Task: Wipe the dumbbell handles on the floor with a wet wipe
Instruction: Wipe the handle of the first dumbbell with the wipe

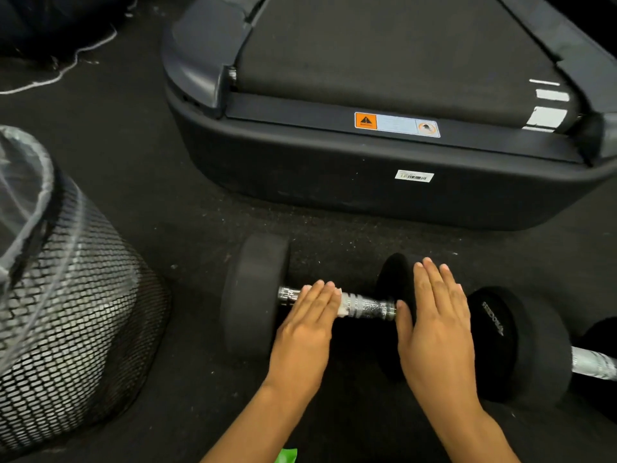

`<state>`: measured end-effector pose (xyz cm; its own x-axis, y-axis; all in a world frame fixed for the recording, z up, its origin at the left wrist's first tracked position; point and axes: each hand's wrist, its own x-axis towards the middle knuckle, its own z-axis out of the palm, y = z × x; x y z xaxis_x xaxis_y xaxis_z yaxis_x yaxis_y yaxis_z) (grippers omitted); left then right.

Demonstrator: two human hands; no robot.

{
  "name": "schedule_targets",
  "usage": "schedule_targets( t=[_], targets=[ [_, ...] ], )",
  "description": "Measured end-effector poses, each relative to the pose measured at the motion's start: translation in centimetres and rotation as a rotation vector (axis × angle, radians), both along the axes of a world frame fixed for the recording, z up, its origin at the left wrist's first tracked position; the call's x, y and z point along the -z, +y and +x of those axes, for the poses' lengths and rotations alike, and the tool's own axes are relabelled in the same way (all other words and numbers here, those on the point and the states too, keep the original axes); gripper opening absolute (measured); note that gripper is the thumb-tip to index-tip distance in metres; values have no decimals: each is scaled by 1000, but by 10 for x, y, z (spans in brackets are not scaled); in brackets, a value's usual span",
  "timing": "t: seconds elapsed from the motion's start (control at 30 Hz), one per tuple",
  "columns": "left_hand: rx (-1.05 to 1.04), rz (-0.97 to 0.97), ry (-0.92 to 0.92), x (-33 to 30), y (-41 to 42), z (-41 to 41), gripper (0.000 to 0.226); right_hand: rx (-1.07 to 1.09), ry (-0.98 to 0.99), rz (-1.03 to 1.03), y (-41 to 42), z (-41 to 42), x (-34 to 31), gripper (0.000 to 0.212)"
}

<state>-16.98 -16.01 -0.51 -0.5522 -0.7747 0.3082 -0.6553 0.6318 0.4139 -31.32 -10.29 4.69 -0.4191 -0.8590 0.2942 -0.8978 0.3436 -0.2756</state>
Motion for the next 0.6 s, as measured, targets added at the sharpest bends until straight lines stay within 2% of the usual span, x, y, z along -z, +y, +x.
schedule_targets(
  t=[0.17, 0.2, 0.33, 0.4, 0.47, 0.5, 0.6],
  targets=[
    [-63, 177, -81, -24, -22, -18, 33, 0, -16, 7, 0, 0, 0, 55],
    [-92, 167, -99, -24, -21, -14, 34, -1, -15, 9, -1, -1, -1, 55],
    [-66, 89, -92, -12, -4, 0, 64, -5, -7, 10, 0, -1, 0, 55],
    [-25, 108, -86, -14, -8, -6, 59, -3, -4, 5, 1, -1, 0, 55],
    [-12, 199, -72, -21, -19, -12, 43, 3, -13, 10, 0, -1, 1, 55],
    [-7, 179, -53, -19, -21, -12, 39, 3, -18, 16, 0, -1, 1, 55],
    [-24, 156, -53, -14, -13, -2, 54, -7, -16, 14, -1, -3, 1, 54]
  ],
)
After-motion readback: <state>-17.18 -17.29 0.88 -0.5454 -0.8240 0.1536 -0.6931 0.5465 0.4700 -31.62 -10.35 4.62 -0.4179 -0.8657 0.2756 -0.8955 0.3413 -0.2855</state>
